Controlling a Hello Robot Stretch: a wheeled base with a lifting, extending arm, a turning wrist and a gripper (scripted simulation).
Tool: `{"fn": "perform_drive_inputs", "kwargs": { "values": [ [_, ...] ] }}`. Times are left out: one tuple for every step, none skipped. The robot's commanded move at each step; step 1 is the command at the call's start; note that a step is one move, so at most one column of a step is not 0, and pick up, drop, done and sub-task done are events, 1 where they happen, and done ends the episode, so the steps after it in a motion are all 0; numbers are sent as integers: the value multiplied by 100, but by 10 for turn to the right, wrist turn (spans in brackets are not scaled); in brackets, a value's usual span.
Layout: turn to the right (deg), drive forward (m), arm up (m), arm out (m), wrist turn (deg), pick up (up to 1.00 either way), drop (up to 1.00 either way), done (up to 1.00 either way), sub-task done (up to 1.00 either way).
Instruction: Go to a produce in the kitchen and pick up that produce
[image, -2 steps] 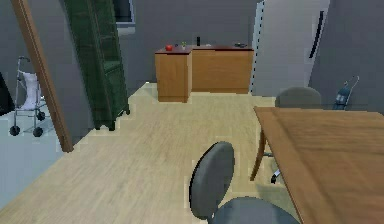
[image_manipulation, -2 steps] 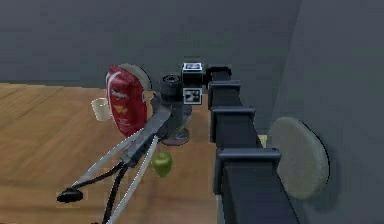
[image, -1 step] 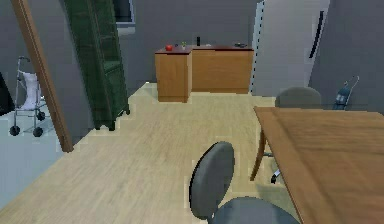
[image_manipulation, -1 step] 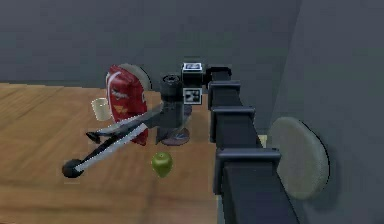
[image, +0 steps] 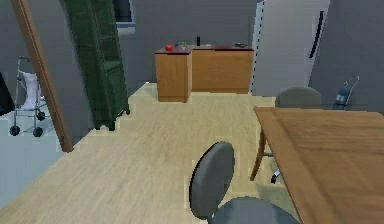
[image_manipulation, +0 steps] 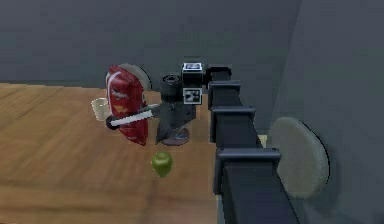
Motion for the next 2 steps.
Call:
{"fn": "perform_drive_inputs", "kwargs": {
  "values": [
    [0, 0, 0, 0, 210, 0, 0, 0, 0],
    [0, 0, -26, 0, 0, 0, 0, 0, 0]
  ]
}}
